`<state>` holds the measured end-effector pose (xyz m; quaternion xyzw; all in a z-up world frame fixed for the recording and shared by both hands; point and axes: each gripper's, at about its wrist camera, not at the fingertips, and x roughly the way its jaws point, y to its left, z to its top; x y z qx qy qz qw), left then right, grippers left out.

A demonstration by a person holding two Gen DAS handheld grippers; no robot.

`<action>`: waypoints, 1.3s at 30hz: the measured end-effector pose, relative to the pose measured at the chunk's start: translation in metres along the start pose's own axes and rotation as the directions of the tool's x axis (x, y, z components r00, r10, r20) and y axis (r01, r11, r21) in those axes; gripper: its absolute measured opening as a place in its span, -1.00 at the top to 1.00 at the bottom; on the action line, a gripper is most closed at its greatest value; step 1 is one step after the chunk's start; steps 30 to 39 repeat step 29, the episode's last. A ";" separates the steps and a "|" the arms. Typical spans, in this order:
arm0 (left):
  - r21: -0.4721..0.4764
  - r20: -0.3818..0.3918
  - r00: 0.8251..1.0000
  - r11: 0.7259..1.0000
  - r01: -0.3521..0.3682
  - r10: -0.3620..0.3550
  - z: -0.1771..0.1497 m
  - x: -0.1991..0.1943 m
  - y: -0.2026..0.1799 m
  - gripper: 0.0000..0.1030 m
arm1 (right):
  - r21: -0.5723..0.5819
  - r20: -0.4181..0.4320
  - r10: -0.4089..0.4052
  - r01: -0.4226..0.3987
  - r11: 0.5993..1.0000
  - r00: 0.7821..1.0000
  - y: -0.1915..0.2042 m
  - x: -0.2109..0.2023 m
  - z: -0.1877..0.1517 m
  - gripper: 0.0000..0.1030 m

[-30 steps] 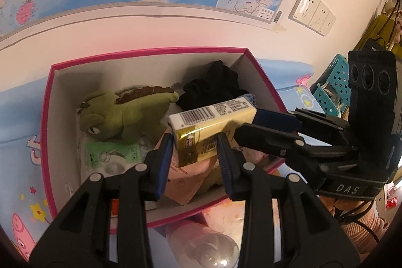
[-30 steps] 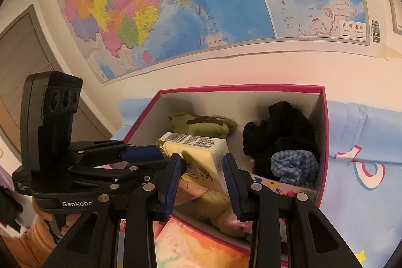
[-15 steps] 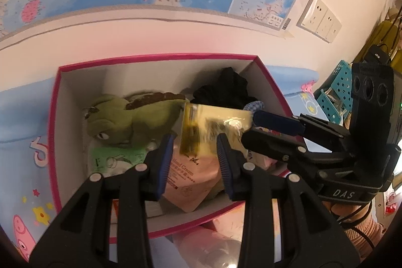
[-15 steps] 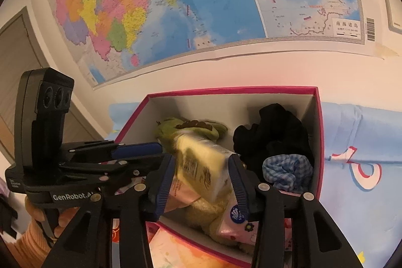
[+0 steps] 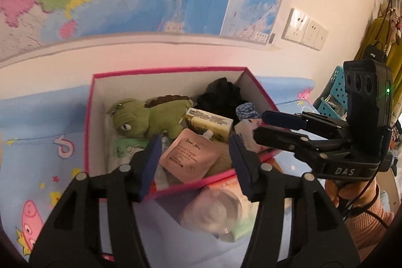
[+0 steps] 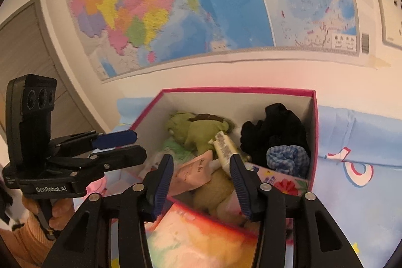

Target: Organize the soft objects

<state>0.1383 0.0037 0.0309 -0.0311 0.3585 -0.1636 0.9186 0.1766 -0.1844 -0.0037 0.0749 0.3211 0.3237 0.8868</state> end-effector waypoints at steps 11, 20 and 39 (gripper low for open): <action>0.003 0.098 0.990 0.995 -0.101 0.100 -0.056 -0.052 -0.016 -1.00 | -0.108 0.071 -0.087 0.094 0.990 0.994 0.027 -0.058 -0.055 -0.78; -0.022 0.028 0.980 0.980 -0.196 0.197 -0.105 -0.047 -0.026 -1.00 | -0.038 0.029 -0.156 0.157 0.987 0.987 0.026 -0.064 -0.110 -0.97; 0.003 0.043 0.973 0.974 -0.228 0.228 -0.128 -0.053 -0.037 -1.00 | -0.019 -0.027 -0.213 0.212 0.977 0.977 0.018 -0.066 -0.138 -0.97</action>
